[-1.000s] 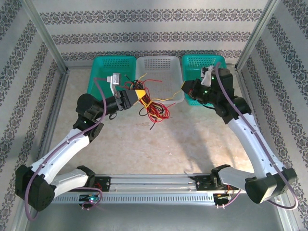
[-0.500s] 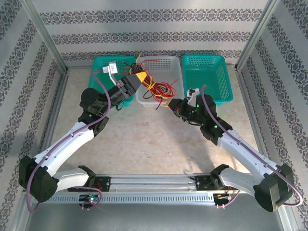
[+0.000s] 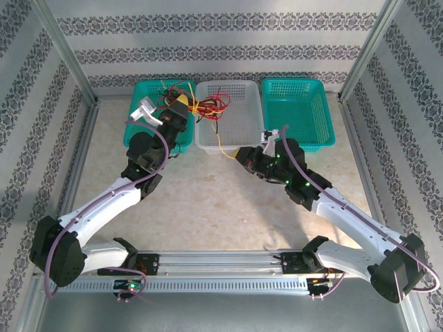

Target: Untangle the cables

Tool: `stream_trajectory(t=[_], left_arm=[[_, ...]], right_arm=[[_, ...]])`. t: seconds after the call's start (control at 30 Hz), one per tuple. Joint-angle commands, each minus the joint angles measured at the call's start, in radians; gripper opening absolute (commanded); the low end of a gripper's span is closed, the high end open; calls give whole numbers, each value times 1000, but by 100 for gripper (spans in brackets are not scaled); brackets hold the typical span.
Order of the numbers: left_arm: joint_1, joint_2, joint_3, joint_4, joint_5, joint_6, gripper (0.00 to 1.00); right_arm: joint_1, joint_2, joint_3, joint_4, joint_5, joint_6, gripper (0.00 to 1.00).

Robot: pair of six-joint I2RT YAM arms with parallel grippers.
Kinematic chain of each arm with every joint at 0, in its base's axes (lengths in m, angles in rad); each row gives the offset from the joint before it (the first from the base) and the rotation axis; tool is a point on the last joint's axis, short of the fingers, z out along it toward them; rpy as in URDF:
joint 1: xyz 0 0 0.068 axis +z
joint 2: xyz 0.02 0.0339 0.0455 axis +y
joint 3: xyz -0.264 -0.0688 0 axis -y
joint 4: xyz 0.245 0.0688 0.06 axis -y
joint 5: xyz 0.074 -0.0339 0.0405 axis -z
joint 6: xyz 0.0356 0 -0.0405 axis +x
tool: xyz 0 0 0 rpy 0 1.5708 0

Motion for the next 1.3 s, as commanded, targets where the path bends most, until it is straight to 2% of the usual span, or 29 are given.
stream_trajectory(t=[0.0,0.2,0.3,0.4,0.53,0.67,0.9,1.1,1.17,1.27], left_arm=[[-3,3,-1,117,-182,28,0],[7,-4,-14,47,-231,114,0],[9,-49,-55,-28,-296,146,0],[10,-93,-106,-36,-322,164,0],[16,-129,-136,-90,-287,171,0],[50,-175,-141,-209,-144,153,0],[73,-195,-135,-399,218,203,0],[72,-279,-143,-504,453,248,0],[72,-313,-142,-540,512,272,0],[70,-346,-116,-687,534,344,0]], right_arm=[[70,34,31,-110,0,-90,0],[127,-14,136,-266,73,-188,0],[141,-15,234,-345,59,-231,0],[159,1,357,-439,59,-299,0],[164,10,508,-505,76,-367,0],[148,25,683,-590,174,-441,0],[59,155,1014,-683,115,-527,0],[-35,236,1214,-691,85,-517,0],[-71,274,1283,-701,48,-503,0],[-102,335,1391,-735,32,-506,0]])
